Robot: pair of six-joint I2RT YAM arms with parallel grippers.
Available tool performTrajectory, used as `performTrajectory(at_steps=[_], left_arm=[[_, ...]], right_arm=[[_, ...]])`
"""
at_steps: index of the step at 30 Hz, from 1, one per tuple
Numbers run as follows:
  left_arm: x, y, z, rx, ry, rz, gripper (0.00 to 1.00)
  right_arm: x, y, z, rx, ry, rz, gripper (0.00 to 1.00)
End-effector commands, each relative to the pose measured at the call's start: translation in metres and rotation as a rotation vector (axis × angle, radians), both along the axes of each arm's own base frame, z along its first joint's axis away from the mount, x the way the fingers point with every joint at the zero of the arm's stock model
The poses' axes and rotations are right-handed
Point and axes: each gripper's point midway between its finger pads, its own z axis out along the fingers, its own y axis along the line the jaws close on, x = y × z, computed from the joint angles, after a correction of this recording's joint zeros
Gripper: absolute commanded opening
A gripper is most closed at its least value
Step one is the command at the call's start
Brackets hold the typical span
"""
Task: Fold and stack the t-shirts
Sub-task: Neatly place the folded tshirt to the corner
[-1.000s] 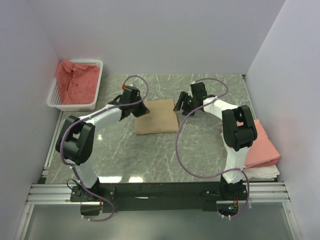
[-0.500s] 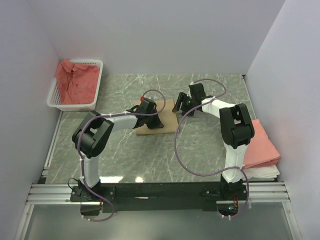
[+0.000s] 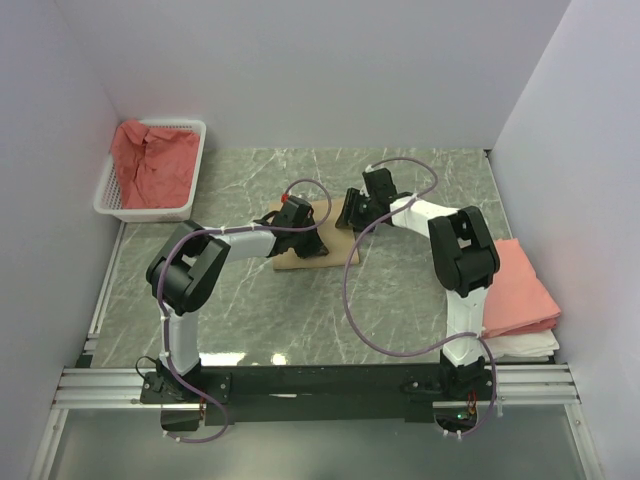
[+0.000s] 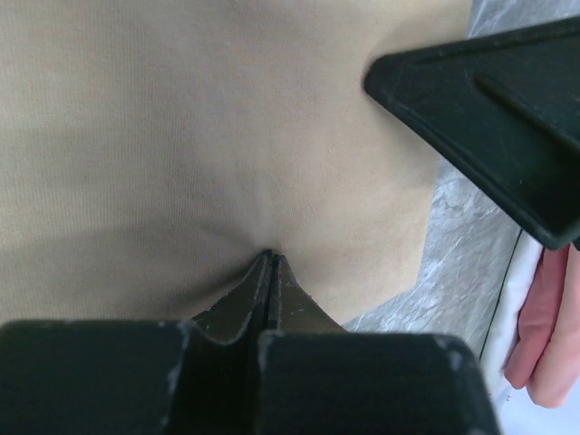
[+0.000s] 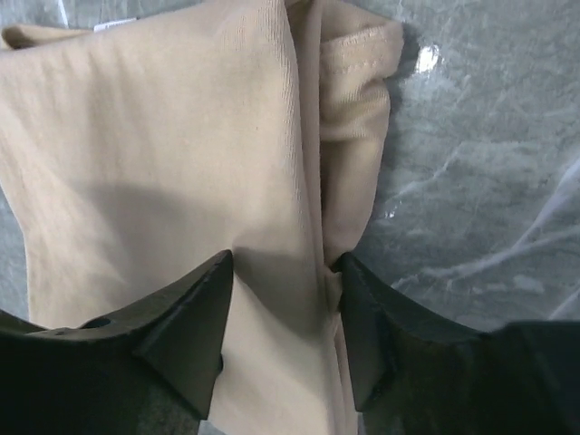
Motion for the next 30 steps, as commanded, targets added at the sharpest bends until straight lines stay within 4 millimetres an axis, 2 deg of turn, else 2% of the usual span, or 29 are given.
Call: performTrajectory(at_steps=[1,9,12,13,14,17,18,20,22,23,24,30], left_arm=[[-0.002,-0.002,0.001,0.008,-0.013,-0.006,0.0],[0.003,-0.006,0.014,0.0,-0.028,-0.018,0.0],[0.006,-0.006,0.02,0.004,-0.039,-0.017,0.0],[0.007,-0.007,0.024,0.001,-0.045,-0.02,0.0],[0.006,-0.007,0.026,0.003,-0.045,-0.024,0.0],[0.009,-0.007,0.04,0.012,-0.063,-0.033,0.0],[0.013,-0.006,0.051,0.017,-0.086,-0.031,0.0],[0.014,-0.001,0.061,0.024,-0.098,-0.023,0.0],[0.014,0.007,0.079,0.014,-0.117,-0.013,0.0],[0.011,0.012,0.088,0.004,-0.124,-0.009,0.0],[0.01,0.015,0.094,-0.003,-0.127,-0.005,0.0],[0.002,0.032,0.131,-0.032,-0.177,-0.012,0.0]], right_arm=[[-0.007,-0.006,-0.025,-0.071,0.062,-0.029,0.55],[-0.008,-0.004,-0.029,-0.149,0.071,-0.046,0.44],[-0.007,-0.012,-0.028,-0.181,0.074,-0.079,0.26],[-0.006,-0.013,-0.026,-0.187,0.072,-0.086,0.08],[-0.007,-0.013,-0.026,-0.196,0.076,-0.096,0.01],[-0.003,-0.03,-0.022,-0.281,0.092,-0.178,0.0],[-0.005,-0.04,-0.022,-0.328,0.097,-0.21,0.0],[-0.012,-0.049,-0.021,-0.348,0.108,-0.264,0.0],[-0.012,-0.059,-0.009,-0.348,0.076,-0.318,0.0],[-0.019,-0.062,-0.011,-0.35,0.086,-0.347,0.0],[-0.02,-0.067,-0.003,-0.349,0.076,-0.374,0.0],[-0.032,-0.107,0.008,-0.441,0.111,-0.529,0.0]])
